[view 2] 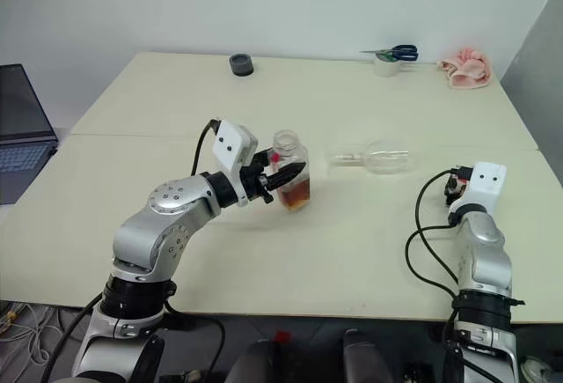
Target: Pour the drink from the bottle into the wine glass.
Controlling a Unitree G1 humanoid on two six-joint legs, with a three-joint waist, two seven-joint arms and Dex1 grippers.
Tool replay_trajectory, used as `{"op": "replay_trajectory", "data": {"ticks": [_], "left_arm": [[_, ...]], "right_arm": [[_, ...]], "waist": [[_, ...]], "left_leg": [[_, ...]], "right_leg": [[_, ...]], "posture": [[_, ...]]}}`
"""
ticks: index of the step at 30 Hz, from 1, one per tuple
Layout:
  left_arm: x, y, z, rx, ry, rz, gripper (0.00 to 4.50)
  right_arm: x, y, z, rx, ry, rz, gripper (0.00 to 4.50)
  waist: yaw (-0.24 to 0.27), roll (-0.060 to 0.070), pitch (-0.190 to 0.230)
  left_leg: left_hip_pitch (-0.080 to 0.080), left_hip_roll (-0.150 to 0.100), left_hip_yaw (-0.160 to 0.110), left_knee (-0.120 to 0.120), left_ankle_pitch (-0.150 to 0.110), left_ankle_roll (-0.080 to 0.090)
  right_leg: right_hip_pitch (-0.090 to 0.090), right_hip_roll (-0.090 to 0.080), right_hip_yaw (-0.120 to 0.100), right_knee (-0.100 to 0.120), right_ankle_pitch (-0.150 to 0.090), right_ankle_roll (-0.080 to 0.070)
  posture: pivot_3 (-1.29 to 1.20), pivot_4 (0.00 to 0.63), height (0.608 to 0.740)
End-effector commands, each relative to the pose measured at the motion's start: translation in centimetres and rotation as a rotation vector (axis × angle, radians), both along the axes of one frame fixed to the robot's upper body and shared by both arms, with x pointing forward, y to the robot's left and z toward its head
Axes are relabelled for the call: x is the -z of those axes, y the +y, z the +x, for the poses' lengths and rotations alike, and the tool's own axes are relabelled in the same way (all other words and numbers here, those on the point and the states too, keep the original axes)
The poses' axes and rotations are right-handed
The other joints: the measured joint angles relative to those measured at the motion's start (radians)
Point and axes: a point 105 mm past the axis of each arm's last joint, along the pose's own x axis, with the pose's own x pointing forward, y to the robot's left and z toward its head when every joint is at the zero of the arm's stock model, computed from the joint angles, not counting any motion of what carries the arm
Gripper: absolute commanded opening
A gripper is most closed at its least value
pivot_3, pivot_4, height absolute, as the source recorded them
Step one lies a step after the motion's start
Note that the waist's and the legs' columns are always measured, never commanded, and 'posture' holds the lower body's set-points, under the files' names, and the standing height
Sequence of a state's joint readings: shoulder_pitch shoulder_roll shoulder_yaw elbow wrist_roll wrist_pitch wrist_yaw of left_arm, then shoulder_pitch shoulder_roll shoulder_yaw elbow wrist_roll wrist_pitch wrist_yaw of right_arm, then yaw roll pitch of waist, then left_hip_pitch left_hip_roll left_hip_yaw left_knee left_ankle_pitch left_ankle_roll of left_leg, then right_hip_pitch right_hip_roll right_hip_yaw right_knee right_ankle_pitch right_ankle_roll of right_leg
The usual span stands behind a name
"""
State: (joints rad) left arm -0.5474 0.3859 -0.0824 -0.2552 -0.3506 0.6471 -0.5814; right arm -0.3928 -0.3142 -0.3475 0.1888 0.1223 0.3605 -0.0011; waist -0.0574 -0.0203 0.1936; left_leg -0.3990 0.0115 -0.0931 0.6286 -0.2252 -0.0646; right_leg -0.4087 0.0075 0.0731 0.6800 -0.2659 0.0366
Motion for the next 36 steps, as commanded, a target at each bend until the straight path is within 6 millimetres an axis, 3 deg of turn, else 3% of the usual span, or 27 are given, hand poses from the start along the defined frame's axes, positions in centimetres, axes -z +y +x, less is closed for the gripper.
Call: {"op": "replay_trajectory", "data": {"ticks": [1,3,8,11,14,18,23,26,27,29,31,33,36], "left_arm": [[-1.7,0.0,0.0,0.005,-0.074,-0.010,1.92],[-1.7,0.2,0.1,-0.007,-0.076,-0.012,1.92],[-1.6,0.6,0.2,-0.024,-0.073,-0.012,1.92],[-1.6,0.7,0.2,-0.031,-0.075,-0.014,1.92],[-1.6,0.8,0.3,-0.033,-0.076,-0.014,1.92],[-1.6,1.4,0.5,-0.054,-0.078,-0.013,1.92],[-2.2,3.1,1.1,-0.119,-0.086,-0.030,1.92],[-2.6,4.8,1.8,-0.190,-0.096,-0.041,1.92],[-2.9,6.1,2.4,-0.247,-0.110,-0.046,1.92],[-3.6,8.4,3.3,-0.350,-0.131,-0.072,1.92],[-3.9,10.9,4.1,-0.442,-0.135,-0.099,1.92],[-4.1,12.7,4.6,-0.508,-0.133,-0.129,1.92],[-4.1,14.4,5.0,-0.578,-0.124,-0.177,1.92]], "right_arm": [[-1.8,0.0,0.7,-0.009,-0.058,-0.041,3.82],[-2.1,0.0,0.9,-0.016,-0.055,-0.067,4.47],[-2.1,-0.2,1.3,-0.023,-0.032,-0.087,4.50],[-0.3,-0.6,1.2,-0.005,0.079,-0.075,4.50],[-2.0,-0.7,1.2,0.019,-0.007,-0.062,4.50],[-6.4,0.4,1.3,-0.019,-0.180,-0.144,4.50],[-10.1,5.4,1.5,-0.255,-0.289,-0.270,4.50],[-11.5,9.5,1.5,-0.488,-0.305,-0.253,4.50],[-12.0,12.2,1.2,-0.646,-0.297,-0.216,4.50],[-12.5,16.9,-0.4,-0.940,-0.240,-0.113,4.50],[-12.7,20.4,-2.0,-1.157,-0.192,-0.192,4.50],[-12.4,22.6,-3.5,-1.311,-0.147,-0.252,4.50],[-12.1,24.7,-4.3,-1.407,-0.127,-0.275,4.50]], "waist": [[-0.001,0.000,0.000],[-0.001,0.000,0.000],[0.001,0.000,0.000],[0.001,0.000,0.000],[0.000,0.000,0.000],[0.000,0.000,0.000],[-0.003,0.000,0.000],[-0.004,0.000,0.000],[-0.003,0.000,0.000],[-0.004,0.000,0.000],[-0.004,0.000,0.000],[0.000,0.000,0.000],[0.008,0.000,0.000]], "left_leg": [[0.000,0.000,0.000,0.000,0.000,0.000],[0.000,0.000,0.000,0.000,0.000,0.000],[-0.001,0.000,0.000,0.000,0.000,0.000],[-0.001,0.000,-0.001,0.000,0.000,0.000],[-0.001,0.000,0.000,0.000,0.000,0.000],[-0.001,0.000,0.000,0.000,0.000,0.000],[0.000,0.000,-0.001,0.000,0.000,0.000],[0.000,0.000,-0.001,0.000,0.000,0.000],[0.000,0.001,-0.001,0.000,0.000,0.000],[0.000,0.001,-0.002,0.000,0.000,0.000],[0.000,0.001,-0.003,0.000,0.000,0.000],[-0.001,0.001,-0.005,0.000,0.000,0.000],[-0.001,0.000,-0.006,0.000,0.000,0.000]], "right_leg": [[0.000,0.000,0.000,0.000,0.000,0.000],[0.000,0.000,0.000,0.000,0.000,0.000],[0.000,0.000,0.000,0.000,0.000,-0.001],[0.000,0.000,0.000,0.000,0.000,-0.001],[0.000,0.000,0.000,0.000,0.001,-0.001],[0.000,0.000,0.000,0.000,0.000,-0.001],[0.000,0.000,0.000,0.000,0.000,0.000],[0.000,0.000,0.000,0.000,0.000,0.000],[0.000,0.000,-0.001,0.000,0.000,0.000],[0.000,0.000,-0.001,0.000,0.000,-0.001],[0.000,0.001,-0.002,0.000,0.001,-0.002],[0.000,0.001,-0.004,0.000,0.001,-0.002],[0.001,0.000,-0.006,-0.001,0.001,-0.001]], "posture": [[0.00,0.150,0.740],[0.00,0.150,0.740],[0.00,0.150,0.740],[0.00,0.150,0.740],[0.00,0.150,0.740],[0.00,0.150,0.740],[0.00,0.150,0.740],[0.00,0.150,0.740],[0.00,0.150,0.740],[0.00,0.150,0.740],[0.00,0.150,0.740],[0.00,0.150,0.740],[0.00,0.150,0.740]]}}
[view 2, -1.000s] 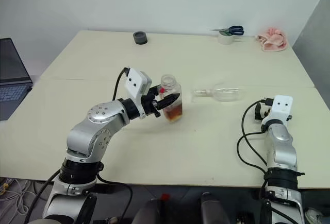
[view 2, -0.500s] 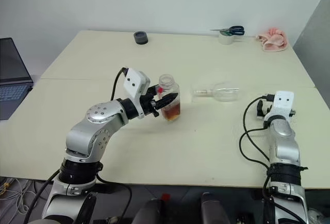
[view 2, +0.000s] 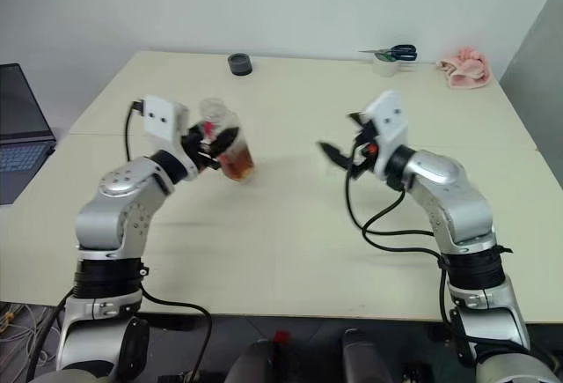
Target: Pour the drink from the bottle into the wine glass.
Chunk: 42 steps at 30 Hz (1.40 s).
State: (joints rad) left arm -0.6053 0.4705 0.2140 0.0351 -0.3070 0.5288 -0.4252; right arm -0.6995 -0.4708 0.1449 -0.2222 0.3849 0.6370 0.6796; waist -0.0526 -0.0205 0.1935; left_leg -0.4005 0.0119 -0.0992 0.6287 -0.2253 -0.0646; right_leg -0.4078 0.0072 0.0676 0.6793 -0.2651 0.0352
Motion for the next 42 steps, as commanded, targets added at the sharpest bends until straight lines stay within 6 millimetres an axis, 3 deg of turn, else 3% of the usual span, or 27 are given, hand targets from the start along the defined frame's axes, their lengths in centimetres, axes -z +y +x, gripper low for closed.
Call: {"op": "replay_trajectory", "data": {"ticks": [1,4,18,26,36,42], "left_arm": [[-2.1,1.8,0.0,-0.068,-0.086,-0.057,1.92],[-1.9,2.5,0.2,-0.078,-0.089,-0.164,1.92],[3.1,3.3,0.2,-0.135,0.022,-0.081,1.92],[3.9,3.3,-0.6,-0.151,0.031,-0.063,4.40],[5.8,4.0,-4.0,-0.155,0.100,-0.081,4.45],[7.6,4.0,-7.2,-0.099,0.139,-0.053,4.45]], "right_arm": [[-0.2,2.3,-1.2,-0.108,-0.015,-0.032,4.50],[-0.2,3.7,-1.3,-0.128,-0.013,-0.013,4.50],[0.2,4.3,-0.6,-0.099,0.013,-0.010,4.50],[0.0,3.9,-0.1,-0.067,0.034,-0.006,4.50],[-0.1,2.5,-0.1,-0.054,0.046,-0.014,4.50],[0.8,-0.6,0.5,0.034,0.082,-0.029,4.50]], "waist": [[0.006,0.000,0.000],[0.013,0.000,0.000],[0.019,-0.001,0.000],[0.016,-0.001,0.000],[0.016,-0.001,0.000],[0.017,-0.001,0.000]], "left_leg": [[0.000,-0.001,0.000,0.000,0.000,0.000],[-0.001,-0.001,0.000,0.001,0.000,0.000],[0.000,-0.001,-0.002,0.001,0.000,0.000],[0.000,0.000,-0.002,0.001,0.000,0.000],[0.000,0.000,-0.002,0.000,0.000,0.000],[0.000,0.000,-0.002,0.000,0.000,0.000]], "right_leg": [[0.000,-0.001,0.000,0.000,0.000,0.000],[0.000,-0.002,-0.001,-0.001,0.002,-0.003],[0.000,-0.002,-0.003,0.000,0.002,-0.003],[0.000,-0.001,-0.002,0.001,0.002,-0.003],[0.000,-0.001,-0.002,0.000,0.002,-0.003],[0.000,-0.001,-0.002,0.000,0.002,-0.003]], "posture": [[0.00,0.150,0.740],[0.00,0.150,0.740],[0.00,0.150,0.740],[0.00,0.150,0.740],[0.00,0.150,0.740],[0.00,0.150,0.740]]}}
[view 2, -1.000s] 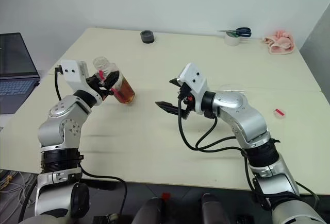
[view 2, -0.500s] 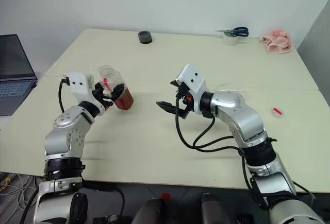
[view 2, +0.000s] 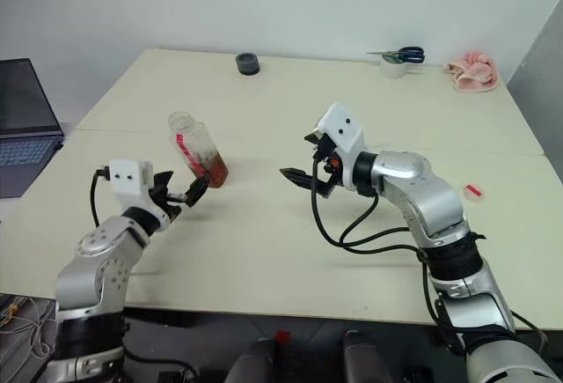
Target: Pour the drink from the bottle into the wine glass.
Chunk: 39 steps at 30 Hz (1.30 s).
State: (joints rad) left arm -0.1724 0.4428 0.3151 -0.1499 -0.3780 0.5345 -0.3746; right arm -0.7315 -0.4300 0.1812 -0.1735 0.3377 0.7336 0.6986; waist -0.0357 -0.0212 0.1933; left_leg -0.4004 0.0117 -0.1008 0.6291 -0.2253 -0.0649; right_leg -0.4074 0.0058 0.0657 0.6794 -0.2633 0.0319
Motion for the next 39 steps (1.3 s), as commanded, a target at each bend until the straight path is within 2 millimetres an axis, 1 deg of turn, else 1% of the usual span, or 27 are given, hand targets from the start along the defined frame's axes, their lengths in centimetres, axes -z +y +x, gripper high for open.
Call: {"op": "replay_trajectory", "data": {"ticks": [1,2,3,4,6,7,8,9,11,14,15,17,19,23,27,31,35,39], "left_arm": [[-1.6,-0.5,-1.5,0.064,-0.068,0.009,4.45],[-1.6,-0.6,-1.8,0.072,-0.069,0.005,4.45],[-1.6,-1.3,-2.2,0.119,-0.075,0.017,4.45],[-1.8,-2.4,-2.5,0.182,-0.080,0.025,4.45],[-2.2,-4.1,-2.9,0.283,-0.094,0.055,4.45],[-2.5,-4.7,-3.0,0.314,-0.102,0.071,4.45],[-3.2,-5.9,-2.9,0.370,-0.123,0.083,4.45],[-3.9,-7.3,-2.9,0.442,-0.143,0.111,4.45],[-4.7,-9.1,-2.9,0.536,-0.161,0.166,4.45],[-5.3,-10.1,-2.7,0.605,-0.179,0.235,4.45],[-5.5,-10.4,-2.6,0.625,-0.191,0.258,4.45],[-6.0,-10.7,-2.6,0.653,-0.209,0.283,4.45],[-6.3,-10.8,-2.5,0.666,-0.218,0.287,4.45],[-6.5,-10.6,-2.3,0.664,-0.220,0.296,4.45],[-6.4,-10.4,-2.4,0.656,-0.218,0.300,4.45],[-6.3,-10.2,-2.5,0.646,-0.216,0.300,4.45],[-6.3,-9.8,-2.5,0.628,-0.218,0.301,4.45],[-6.2,-9.6,-2.4,0.613,-0.216,0.305,4.45]], "right_arm": [[-0.8,-2.3,0.0,0.056,-0.016,0.029,4.50],[-0.8,-2.6,0.1,0.070,-0.011,0.034,4.50],[-0.7,-3.4,0.5,0.117,0.020,0.082,4.50],[-0.7,-4.3,1.0,0.170,0.051,0.152,4.50],[-0.3,-5.4,1.5,0.244,0.123,0.267,4.50],[-0.1,-5.6,1.6,0.263,0.154,0.305,4.50],[0.5,-5.7,1.5,0.289,0.207,0.357,4.50],[0.9,-5.6,1.4,0.310,0.270,0.446,4.50],[1.5,-5.8,1.6,0.385,0.345,0.587,4.50],[2.4,-7.2,2.6,0.545,0.446,0.814,4.50],[3.0,-7.2,2.7,0.570,0.489,0.870,4.50],[3.8,-6.5,2.6,0.584,0.553,0.929,4.50],[4.2,-5.5,2.7,0.584,0.609,0.990,4.50],[5.4,-4.5,3.3,0.631,0.721,1.099,4.50],[5.9,-3.4,3.8,0.638,0.800,1.194,4.50],[6.3,-2.4,4.4,0.643,0.843,1.206,4.50],[6.5,-1.6,4.6,0.615,0.879,1.198,4.50],[6.5,-0.8,5.0,0.594,0.883,1.177,4.50]], "waist": [[0.001,0.000,0.000],[0.001,0.000,0.000],[0.001,0.000,0.000],[0.001,0.000,0.000],[0.001,-0.001,0.000],[0.001,0.000,0.000],[0.002,0.000,0.000],[0.003,-0.001,0.000],[0.002,-0.001,0.000],[-0.005,0.000,0.000],[-0.007,0.000,0.000],[-0.012,0.001,0.000],[-0.019,0.001,0.000],[-0.022,0.001,0.000],[-0.024,0.001,0.000],[-0.025,0.001,0.000],[-0.025,0.001,0.000],[-0.025,0.001,0.000]], "left_leg": [[0.000,0.000,0.000,0.000,0.000,0.000],[0.000,0.000,0.001,0.000,0.000,0.000],[0.000,0.000,0.001,0.000,0.000,0.000],[0.000,0.000,0.001,0.000,0.000,0.000],[0.000,0.000,0.001,0.000,0.000,0.000],[0.000,0.000,0.001,0.000,0.000,0.000],[0.000,0.000,0.002,0.000,0.000,0.000],[0.000,0.000,0.002,0.000,0.000,0.000],[0.000,0.001,0.002,0.000,0.000,0.000],[0.001,0.001,0.003,-0.001,0.000,0.000],[0.001,0.001,0.004,-0.001,0.000,0.000],[0.001,0.001,0.004,-0.001,0.000,0.000],[0.001,0.001,0.004,-0.001,0.000,0.000],[0.001,0.002,0.004,-0.001,0.000,0.000],[0.001,0.002,0.004,-0.001,0.000,0.001],[0.001,0.002,0.005,-0.001,0.000,0.001],[0.001,0.002,0.005,-0.001,0.000,0.001],[0.001,0.002,0.005,-0.001,0.000,0.001]], "right_leg": [[0.000,0.000,0.000,0.000,0.000,0.000],[0.000,0.000,0.001,0.000,0.000,0.000],[0.000,0.000,0.000,-0.001,0.000,0.000],[0.000,0.000,0.001,-0.001,0.000,0.000],[0.000,0.001,0.001,-0.001,-0.001,0.000],[0.000,0.001,0.001,-0.001,-0.001,0.001],[0.000,0.001,0.002,-0.001,-0.001,0.001],[0.000,0.001,0.002,-0.001,-0.001,0.000],[0.000,0.002,0.002,-0.001,0.000,0.000],[0.000,0.002,0.004,0.000,0.000,0.000],[0.000,0.002,0.004,0.000,0.000,0.000],[0.000,0.002,0.004,0.000,0.000,0.000],[-0.001,0.002,0.004,0.000,0.000,0.000],[-0.001,0.003,0.004,0.000,-0.003,0.004],[-0.001,0.003,0.005,0.000,-0.003,0.004],[-0.001,0.003,0.005,0.000,-0.003,0.004],[-0.001,0.003,0.005,0.000,-0.003,0.004],[-0.001,0.003,0.005,0.000,-0.003,0.004]], "posture": [[0.00,0.150,0.740],[0.00,0.150,0.740],[0.00,0.150,0.740],[0.00,0.150,0.740],[0.00,0.150,0.740],[0.00,0.150,0.740],[0.00,0.150,0.740],[0.00,0.150,0.740],[0.00,0.150,0.740],[0.00,0.150,0.740],[0.00,0.150,0.740],[0.00,0.150,0.740],[0.00,0.150,0.740],[0.00,0.150,0.740],[0.00,0.150,0.740],[0.00,0.150,0.740],[0.00,0.150,0.740],[0.00,0.150,0.740]]}}
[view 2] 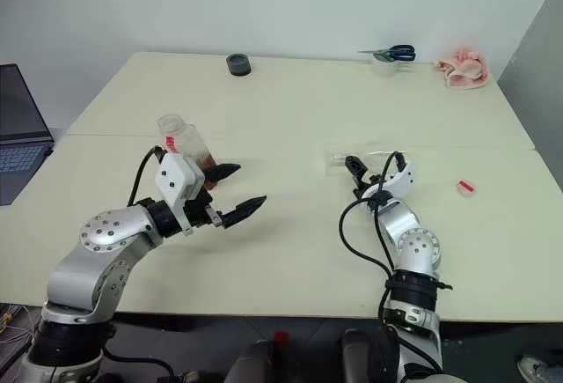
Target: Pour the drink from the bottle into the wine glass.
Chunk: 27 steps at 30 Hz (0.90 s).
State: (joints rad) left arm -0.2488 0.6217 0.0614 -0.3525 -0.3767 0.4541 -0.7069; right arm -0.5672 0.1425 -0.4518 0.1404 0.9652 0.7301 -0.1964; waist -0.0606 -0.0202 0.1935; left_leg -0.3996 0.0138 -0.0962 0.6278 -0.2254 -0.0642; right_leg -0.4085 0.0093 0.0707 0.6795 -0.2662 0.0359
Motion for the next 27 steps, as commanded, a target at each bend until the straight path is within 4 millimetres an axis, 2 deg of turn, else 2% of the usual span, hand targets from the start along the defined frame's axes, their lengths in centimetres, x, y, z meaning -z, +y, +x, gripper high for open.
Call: {"op": "replay_trajectory", "data": {"ticks": [1,12,22,27], "left_arm": [[-1.3,0.3,-0.1,-0.013,-0.064,0.004,4.45],[-1.2,0.7,0.2,-0.043,-0.069,0.008,4.45],[-1.3,1.0,0.0,-0.059,-0.073,0.014,4.45],[-1.3,1.2,-0.1,-0.069,-0.077,0.018,4.45]], "right_arm": [[-2.8,4.1,0.6,-0.084,-0.074,0.092,4.50],[-3.3,4.1,3.5,-0.019,-0.101,0.152,4.50],[-2.6,3.9,5.5,0.071,-0.073,0.188,4.50],[-1.4,2.9,6.1,0.168,-0.012,0.201,4.50]], "waist": [[-0.001,0.000,0.000],[-0.004,0.000,0.000],[-0.006,0.000,0.000],[-0.006,0.000,0.000]], "left_leg": [[0.000,0.000,0.000,0.000,0.000,0.000],[0.000,0.001,0.000,0.000,0.000,0.000],[0.000,0.001,0.000,0.000,0.000,0.000],[0.000,0.001,0.000,0.000,0.000,0.000]], "right_leg": [[0.000,0.000,0.000,0.000,0.000,0.000],[0.000,0.001,0.000,0.000,0.000,0.000],[0.000,0.001,0.000,0.000,0.000,-0.001],[0.000,0.001,0.000,0.000,0.001,-0.001]], "posture": [[0.00,0.150,0.740],[0.00,0.150,0.740],[0.00,0.150,0.740],[0.00,0.150,0.740]]}}
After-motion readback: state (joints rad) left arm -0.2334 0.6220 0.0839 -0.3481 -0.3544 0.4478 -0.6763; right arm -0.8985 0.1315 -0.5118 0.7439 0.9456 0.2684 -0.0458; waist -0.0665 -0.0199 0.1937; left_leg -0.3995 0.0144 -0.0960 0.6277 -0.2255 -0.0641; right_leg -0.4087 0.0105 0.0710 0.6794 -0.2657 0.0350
